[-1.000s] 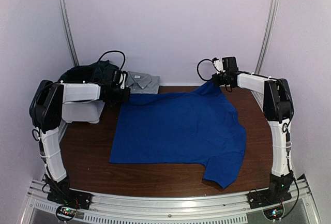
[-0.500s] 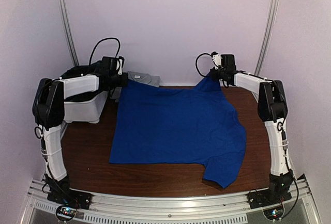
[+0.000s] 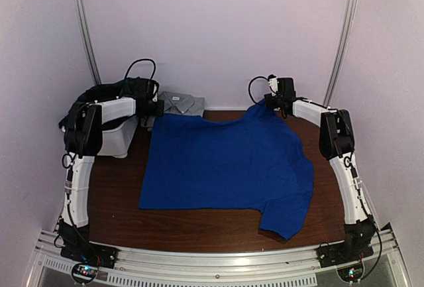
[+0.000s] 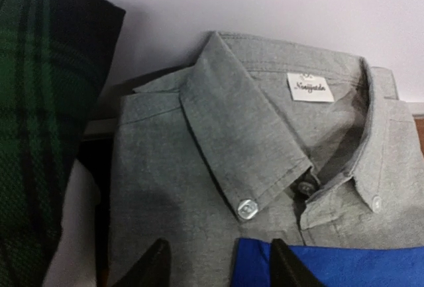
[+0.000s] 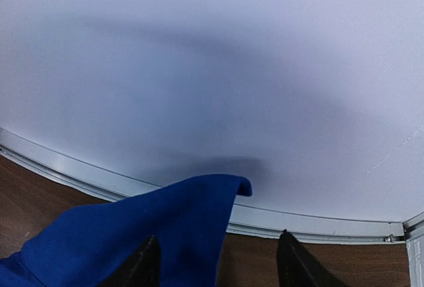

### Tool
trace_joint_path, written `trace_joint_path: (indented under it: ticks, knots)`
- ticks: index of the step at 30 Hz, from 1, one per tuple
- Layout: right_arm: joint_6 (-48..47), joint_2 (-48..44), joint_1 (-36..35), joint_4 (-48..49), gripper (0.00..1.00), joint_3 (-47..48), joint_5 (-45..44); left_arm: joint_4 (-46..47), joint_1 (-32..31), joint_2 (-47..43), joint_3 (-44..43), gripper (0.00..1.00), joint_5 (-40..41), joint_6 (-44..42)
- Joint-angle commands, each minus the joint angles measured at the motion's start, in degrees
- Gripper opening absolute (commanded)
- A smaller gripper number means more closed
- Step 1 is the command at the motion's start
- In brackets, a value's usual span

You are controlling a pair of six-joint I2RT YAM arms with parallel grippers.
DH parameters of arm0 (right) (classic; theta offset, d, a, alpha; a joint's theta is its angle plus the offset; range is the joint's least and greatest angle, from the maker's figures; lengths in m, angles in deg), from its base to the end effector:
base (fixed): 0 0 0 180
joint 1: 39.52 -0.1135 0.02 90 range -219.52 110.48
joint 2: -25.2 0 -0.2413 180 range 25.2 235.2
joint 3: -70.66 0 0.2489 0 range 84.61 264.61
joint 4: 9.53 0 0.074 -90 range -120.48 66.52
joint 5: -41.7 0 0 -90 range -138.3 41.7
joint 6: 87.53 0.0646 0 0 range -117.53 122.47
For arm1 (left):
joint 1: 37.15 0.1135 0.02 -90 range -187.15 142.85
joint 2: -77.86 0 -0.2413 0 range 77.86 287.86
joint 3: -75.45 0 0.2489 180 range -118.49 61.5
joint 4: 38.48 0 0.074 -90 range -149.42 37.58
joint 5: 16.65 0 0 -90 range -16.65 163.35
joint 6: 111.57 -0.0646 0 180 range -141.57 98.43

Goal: Fold and stack the mixed laundry pile
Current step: Flatten out the crumpled T-shirt at the center of the board, then pick up the flattened T-shirt from the center of the board.

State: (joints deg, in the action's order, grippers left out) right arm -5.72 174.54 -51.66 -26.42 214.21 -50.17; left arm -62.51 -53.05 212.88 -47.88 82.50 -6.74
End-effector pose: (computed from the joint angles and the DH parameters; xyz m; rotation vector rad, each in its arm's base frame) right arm 0.5900 0.1248 0.1580 -0.3260 1.9392 0.0131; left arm 0.5282 -0.1398 0.1532 -0.0693 2.1869 -0.1283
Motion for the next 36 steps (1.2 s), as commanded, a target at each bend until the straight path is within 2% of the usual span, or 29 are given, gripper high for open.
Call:
trace_joint_path:
  ticks: [1, 6, 10, 14, 18, 23, 28, 33, 36]
  knots:
    - [1.1, -3.7, 0.2, -3.3, 0.75, 3.3, -2.7, -5.4, 1.4, -2.0, -7.5, 0.59, 5.4, 0.3]
    - [5.3, -13.4, 1.0, -10.6, 0.99, 0.1, 0.2, -10.8, 2.0, -9.3, -6.7, 0.76, 7.7, 1.7]
    - [8.1, -24.4, 1.9, -15.9, 1.0, -9.2, 4.9, -15.0, 2.0, -16.4, -1.0, 0.81, 3.5, 3.5]
    - [13.4, -40.6, 1.9, -12.6, 0.99, -31.5, 11.4, -12.6, -0.1, -26.5, 14.6, 0.81, -2.2, 4.6]
    - [17.2, -53.8, 1.3, -12.0, 0.94, -50.6, 17.0, -11.9, -4.1, -34.8, 28.0, 0.79, -5.0, 4.8]
    - [21.1, -67.6, -0.2, -17.5, 0.88, -65.1, 18.6, -11.8, -9.9, -44.8, 41.7, 0.77, -4.9, 7.2]
    - [29.8, -80.8, -2.3, -22.3, 0.79, -78.5, 18.7, -9.1, -11.8, -56.3, 55.8, 0.73, -8.6, 13.2]
    - [39.1, -90.7, -5.8, -25.1, 0.65, -90.6, 18.8, -10.4, -13.3, -63.2, 63.6, 0.67, -9.0, 17.6]
    - [44.9, -94.4, -10.6, -29.1, 0.64, -94.4, 14.8, -12.2, -14.3, -64.7, 65.8, 0.63, -7.3, 20.4]
